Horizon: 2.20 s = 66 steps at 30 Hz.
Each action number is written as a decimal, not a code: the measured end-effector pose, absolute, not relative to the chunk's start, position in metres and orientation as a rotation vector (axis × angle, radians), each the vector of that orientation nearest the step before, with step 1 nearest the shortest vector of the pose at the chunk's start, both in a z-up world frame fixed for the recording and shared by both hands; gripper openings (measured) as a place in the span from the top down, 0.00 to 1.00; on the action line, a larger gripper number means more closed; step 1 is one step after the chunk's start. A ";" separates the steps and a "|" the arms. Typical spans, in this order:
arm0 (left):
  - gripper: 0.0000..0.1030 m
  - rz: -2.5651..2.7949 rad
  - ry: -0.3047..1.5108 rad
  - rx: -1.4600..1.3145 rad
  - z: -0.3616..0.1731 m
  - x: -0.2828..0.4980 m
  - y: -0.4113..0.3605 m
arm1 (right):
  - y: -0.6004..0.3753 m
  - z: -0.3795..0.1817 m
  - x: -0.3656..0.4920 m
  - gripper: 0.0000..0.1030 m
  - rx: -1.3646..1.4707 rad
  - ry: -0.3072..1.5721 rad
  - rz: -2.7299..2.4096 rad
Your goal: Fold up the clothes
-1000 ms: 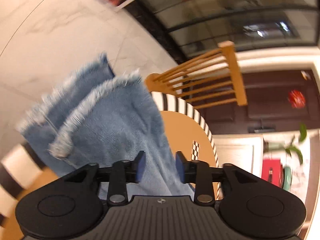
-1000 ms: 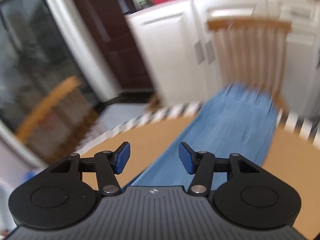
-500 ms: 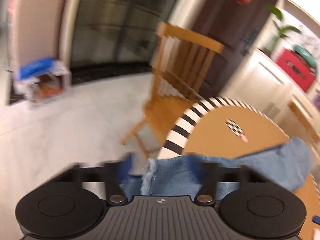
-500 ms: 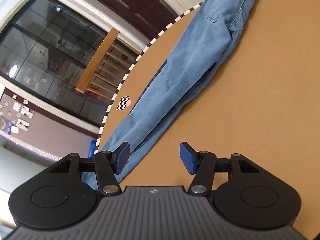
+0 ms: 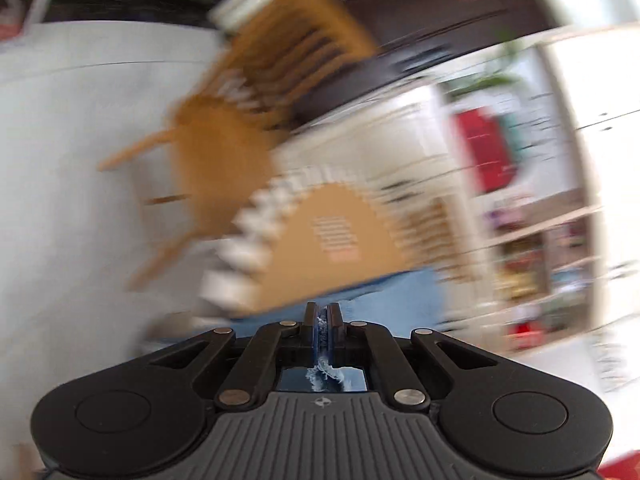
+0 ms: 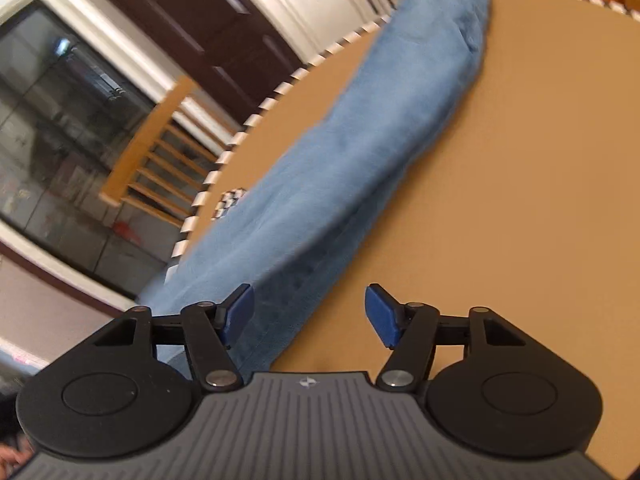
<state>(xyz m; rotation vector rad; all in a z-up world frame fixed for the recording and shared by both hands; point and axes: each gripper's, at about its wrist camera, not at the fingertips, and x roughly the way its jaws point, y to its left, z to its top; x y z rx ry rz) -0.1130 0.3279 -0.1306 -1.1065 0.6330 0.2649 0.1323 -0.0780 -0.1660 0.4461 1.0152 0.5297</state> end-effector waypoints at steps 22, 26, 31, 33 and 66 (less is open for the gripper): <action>0.45 0.080 0.688 -0.643 -0.064 0.011 0.276 | -0.117 -0.168 0.246 0.59 0.059 0.541 0.095; 0.48 -0.143 0.731 -0.519 -0.104 0.121 0.192 | -0.106 -0.191 0.290 0.59 -0.197 0.540 0.145; 0.63 -0.127 0.815 -0.491 -0.157 0.203 0.144 | -0.087 -0.219 0.326 0.59 -0.417 0.582 0.186; 0.69 -0.098 0.829 -0.516 -0.169 0.207 0.142 | -0.078 -0.222 0.330 0.59 -0.440 0.568 0.220; 0.97 -0.112 0.901 -0.582 -0.183 0.203 0.170 | -0.091 -0.238 0.319 0.97 -0.745 0.516 0.264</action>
